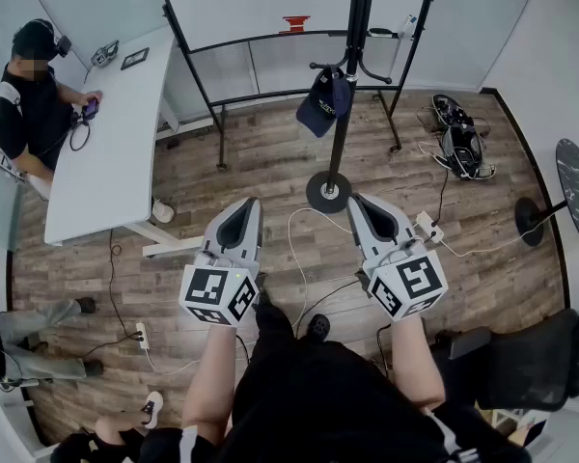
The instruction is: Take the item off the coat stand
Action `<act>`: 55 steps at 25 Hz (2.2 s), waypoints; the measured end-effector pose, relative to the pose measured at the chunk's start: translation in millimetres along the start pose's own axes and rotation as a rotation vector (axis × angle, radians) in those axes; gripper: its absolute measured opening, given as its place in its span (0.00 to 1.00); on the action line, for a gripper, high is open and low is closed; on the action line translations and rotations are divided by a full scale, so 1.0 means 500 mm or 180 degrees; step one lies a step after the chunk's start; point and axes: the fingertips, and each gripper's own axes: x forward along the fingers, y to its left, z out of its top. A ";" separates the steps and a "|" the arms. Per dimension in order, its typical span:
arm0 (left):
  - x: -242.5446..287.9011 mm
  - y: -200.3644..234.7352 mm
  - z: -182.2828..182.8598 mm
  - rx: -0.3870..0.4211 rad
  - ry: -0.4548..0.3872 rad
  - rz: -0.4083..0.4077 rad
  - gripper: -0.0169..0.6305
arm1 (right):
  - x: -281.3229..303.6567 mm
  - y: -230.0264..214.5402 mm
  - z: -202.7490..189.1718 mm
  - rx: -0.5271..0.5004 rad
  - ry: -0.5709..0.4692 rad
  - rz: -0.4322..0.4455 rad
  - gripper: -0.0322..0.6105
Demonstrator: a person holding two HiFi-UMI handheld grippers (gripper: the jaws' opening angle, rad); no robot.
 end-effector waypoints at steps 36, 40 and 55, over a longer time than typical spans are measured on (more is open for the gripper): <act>0.064 0.039 -0.066 -0.0007 0.0212 -0.0066 0.05 | 0.049 -0.017 -0.060 0.0075 0.0286 -0.0094 0.10; 0.108 0.092 -0.058 0.0013 0.0197 -0.0112 0.05 | 0.106 -0.027 -0.046 0.0022 0.0293 -0.0185 0.10; 0.252 0.224 -0.048 0.0050 0.0228 -0.0677 0.05 | 0.289 -0.056 -0.052 0.0091 0.0351 -0.0768 0.10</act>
